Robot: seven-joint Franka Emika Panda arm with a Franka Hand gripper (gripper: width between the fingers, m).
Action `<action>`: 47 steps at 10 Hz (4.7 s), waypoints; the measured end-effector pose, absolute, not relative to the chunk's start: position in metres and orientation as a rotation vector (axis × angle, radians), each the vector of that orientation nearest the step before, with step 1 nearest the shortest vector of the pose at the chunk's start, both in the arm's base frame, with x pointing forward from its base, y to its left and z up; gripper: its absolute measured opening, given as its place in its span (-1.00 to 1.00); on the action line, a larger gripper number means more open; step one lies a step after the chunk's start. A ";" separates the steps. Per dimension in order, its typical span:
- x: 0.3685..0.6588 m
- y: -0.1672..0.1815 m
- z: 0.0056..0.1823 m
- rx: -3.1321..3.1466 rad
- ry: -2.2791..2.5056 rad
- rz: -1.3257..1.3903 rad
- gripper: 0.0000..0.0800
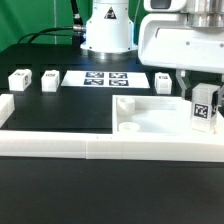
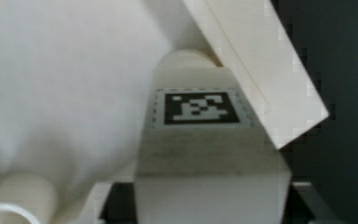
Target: Assemble square table
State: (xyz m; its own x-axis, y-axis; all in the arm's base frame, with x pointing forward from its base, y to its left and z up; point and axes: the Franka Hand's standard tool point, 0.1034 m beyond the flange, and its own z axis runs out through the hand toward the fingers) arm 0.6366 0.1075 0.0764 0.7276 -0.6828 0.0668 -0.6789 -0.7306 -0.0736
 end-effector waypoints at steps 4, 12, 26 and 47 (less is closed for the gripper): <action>0.637 0.106 0.075 -2.502 1.931 0.021 -0.27; 0.632 0.109 0.077 -2.380 2.101 0.038 0.44; 0.627 0.130 0.071 -3.046 0.548 -0.092 0.62; 0.631 0.129 0.065 -2.428 1.704 -0.262 0.57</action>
Offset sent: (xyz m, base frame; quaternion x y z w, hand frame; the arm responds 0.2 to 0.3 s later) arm 0.0233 0.0225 -0.0117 -0.0146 -0.0186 0.4046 0.9142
